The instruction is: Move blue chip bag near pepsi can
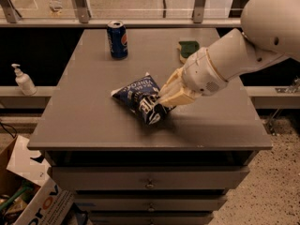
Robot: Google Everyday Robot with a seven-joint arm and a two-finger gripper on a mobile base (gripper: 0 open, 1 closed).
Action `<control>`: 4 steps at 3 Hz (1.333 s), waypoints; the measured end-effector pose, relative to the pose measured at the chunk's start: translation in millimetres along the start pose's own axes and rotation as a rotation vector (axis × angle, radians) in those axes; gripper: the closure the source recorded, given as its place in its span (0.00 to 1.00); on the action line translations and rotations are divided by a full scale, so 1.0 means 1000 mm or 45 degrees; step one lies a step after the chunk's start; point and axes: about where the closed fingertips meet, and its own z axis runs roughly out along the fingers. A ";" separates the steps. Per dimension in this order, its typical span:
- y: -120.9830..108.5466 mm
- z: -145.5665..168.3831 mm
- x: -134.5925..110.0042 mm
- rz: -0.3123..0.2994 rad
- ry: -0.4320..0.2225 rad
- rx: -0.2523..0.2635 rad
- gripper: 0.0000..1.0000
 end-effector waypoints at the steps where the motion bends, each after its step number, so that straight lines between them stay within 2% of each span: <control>1: -0.035 -0.005 -0.011 -0.040 0.050 0.073 1.00; 3: -0.105 0.001 -0.033 -0.121 0.179 0.217 1.00; 4: -0.131 0.006 -0.020 -0.136 0.265 0.242 1.00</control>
Offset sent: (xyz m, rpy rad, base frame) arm 0.1134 0.0349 0.0504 -0.1205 -0.2224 -0.0811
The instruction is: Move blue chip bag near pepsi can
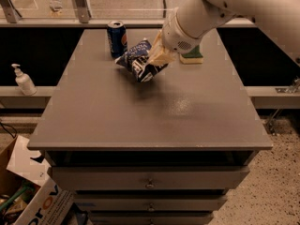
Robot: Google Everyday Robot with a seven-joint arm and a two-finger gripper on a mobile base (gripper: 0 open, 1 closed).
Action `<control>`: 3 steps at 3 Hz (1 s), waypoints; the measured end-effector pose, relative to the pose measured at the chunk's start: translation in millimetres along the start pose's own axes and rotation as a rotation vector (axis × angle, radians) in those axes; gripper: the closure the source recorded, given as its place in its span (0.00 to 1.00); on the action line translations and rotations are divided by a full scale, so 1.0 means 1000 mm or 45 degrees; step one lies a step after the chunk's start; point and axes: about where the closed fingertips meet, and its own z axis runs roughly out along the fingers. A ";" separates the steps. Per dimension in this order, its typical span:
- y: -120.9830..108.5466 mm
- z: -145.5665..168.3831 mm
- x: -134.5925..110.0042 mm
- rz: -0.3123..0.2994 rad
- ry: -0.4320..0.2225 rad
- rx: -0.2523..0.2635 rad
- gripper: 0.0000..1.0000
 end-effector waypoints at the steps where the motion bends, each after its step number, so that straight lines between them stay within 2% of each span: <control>1: -0.017 0.009 0.023 -0.007 0.057 0.003 1.00; 2: -0.033 0.015 0.043 -0.010 0.098 -0.002 1.00; 3: -0.050 0.019 0.052 -0.006 0.111 0.001 1.00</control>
Offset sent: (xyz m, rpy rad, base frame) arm 0.0712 -0.0513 -0.0255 -0.1122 -0.0062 -0.0406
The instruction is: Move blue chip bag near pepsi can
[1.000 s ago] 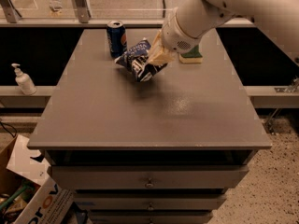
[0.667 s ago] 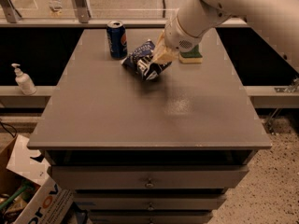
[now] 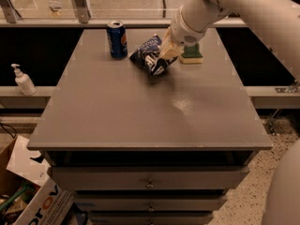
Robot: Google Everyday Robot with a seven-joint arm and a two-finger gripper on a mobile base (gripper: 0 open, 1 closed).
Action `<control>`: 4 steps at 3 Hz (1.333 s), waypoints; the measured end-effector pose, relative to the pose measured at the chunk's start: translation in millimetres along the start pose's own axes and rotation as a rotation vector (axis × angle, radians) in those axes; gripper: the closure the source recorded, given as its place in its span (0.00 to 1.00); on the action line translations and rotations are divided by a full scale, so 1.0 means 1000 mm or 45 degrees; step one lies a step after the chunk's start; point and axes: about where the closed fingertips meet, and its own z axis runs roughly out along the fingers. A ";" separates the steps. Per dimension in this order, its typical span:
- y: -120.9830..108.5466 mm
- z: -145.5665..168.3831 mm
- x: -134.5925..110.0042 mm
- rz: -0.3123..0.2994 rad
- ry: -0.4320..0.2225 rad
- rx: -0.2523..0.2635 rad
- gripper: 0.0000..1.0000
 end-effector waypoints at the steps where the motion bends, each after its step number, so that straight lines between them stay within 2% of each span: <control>1: -0.016 0.014 -0.008 0.002 -0.022 -0.008 1.00; 2: -0.020 0.023 -0.016 0.003 -0.047 -0.018 1.00; 3: -0.019 0.028 -0.023 0.022 -0.084 -0.030 0.83; 4: -0.016 0.022 -0.035 0.013 -0.123 -0.034 0.51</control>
Offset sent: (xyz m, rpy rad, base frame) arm 0.0311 0.0334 -0.0022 0.0540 0.0141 0.0249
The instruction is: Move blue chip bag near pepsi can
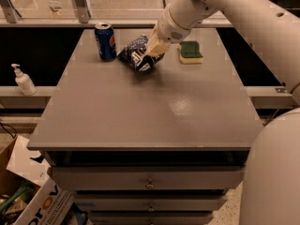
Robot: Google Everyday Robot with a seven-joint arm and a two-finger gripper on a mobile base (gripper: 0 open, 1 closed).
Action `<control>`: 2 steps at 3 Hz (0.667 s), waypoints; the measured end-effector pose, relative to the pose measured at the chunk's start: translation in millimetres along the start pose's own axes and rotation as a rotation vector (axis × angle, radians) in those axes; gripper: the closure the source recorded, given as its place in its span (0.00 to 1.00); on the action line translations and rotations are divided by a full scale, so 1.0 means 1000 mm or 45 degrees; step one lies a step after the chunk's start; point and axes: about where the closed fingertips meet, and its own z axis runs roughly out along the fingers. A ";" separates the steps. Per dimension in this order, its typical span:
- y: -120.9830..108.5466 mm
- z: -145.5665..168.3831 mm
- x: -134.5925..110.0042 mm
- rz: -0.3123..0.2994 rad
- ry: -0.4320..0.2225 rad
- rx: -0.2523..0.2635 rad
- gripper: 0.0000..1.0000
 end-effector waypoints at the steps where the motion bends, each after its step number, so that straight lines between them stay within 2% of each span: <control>1: 0.001 -0.002 -0.005 -0.004 -0.014 -0.001 0.28; 2: 0.002 0.000 -0.006 -0.005 -0.017 -0.006 0.05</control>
Offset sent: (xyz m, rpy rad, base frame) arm -0.0031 0.0032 0.0039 0.0100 -0.0008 0.0077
